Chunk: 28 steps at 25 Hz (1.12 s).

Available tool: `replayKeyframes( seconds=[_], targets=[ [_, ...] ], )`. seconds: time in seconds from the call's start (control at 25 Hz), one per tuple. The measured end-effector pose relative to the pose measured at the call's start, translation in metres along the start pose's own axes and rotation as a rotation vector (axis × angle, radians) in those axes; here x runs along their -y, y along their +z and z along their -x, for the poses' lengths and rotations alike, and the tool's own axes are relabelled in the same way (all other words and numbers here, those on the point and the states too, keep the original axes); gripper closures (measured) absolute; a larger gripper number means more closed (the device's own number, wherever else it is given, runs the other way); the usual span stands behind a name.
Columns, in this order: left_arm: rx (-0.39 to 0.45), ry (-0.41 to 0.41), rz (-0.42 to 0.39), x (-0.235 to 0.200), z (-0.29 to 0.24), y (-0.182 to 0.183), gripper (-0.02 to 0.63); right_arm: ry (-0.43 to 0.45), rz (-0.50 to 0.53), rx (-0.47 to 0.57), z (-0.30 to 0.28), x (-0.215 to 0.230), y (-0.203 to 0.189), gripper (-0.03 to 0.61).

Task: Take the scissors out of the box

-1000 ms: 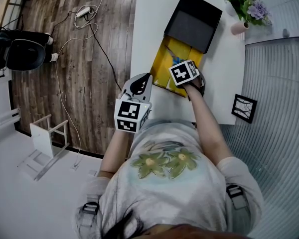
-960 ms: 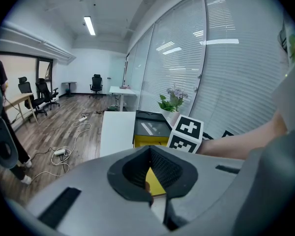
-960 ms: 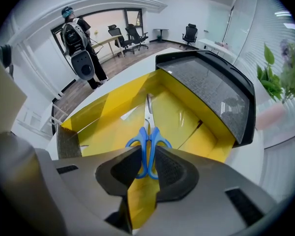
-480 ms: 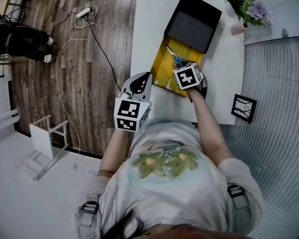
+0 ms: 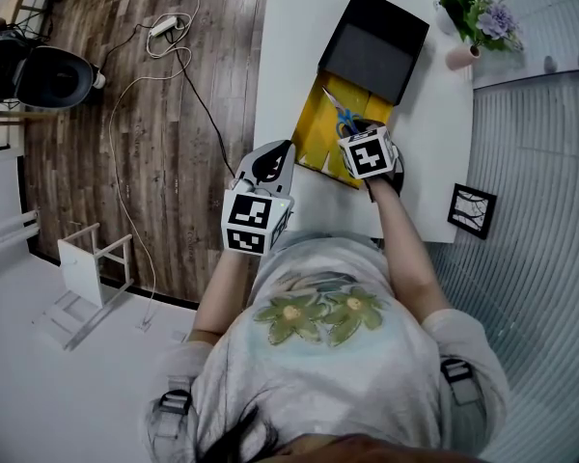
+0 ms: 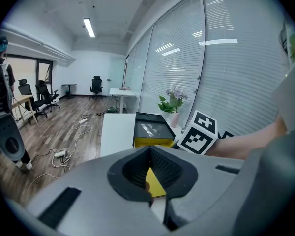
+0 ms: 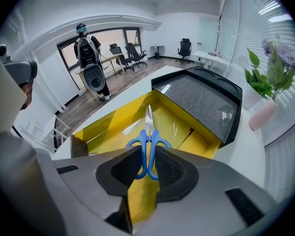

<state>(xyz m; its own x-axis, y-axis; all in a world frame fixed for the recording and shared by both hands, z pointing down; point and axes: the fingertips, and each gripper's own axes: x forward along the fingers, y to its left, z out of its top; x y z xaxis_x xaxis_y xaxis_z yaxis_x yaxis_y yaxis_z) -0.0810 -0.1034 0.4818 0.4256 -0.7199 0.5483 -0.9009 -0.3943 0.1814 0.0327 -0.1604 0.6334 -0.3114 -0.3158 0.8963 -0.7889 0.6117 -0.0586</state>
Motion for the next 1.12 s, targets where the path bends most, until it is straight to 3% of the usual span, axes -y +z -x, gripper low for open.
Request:
replayKeyframes(
  seconds=[1.12],
  targets=[
    [0.007, 0.022, -0.010, 0.002, 0.007, 0.001, 0.607, 0.014, -0.003, 0.073, 0.022, 0.002, 0.001, 0.497]
  ],
)
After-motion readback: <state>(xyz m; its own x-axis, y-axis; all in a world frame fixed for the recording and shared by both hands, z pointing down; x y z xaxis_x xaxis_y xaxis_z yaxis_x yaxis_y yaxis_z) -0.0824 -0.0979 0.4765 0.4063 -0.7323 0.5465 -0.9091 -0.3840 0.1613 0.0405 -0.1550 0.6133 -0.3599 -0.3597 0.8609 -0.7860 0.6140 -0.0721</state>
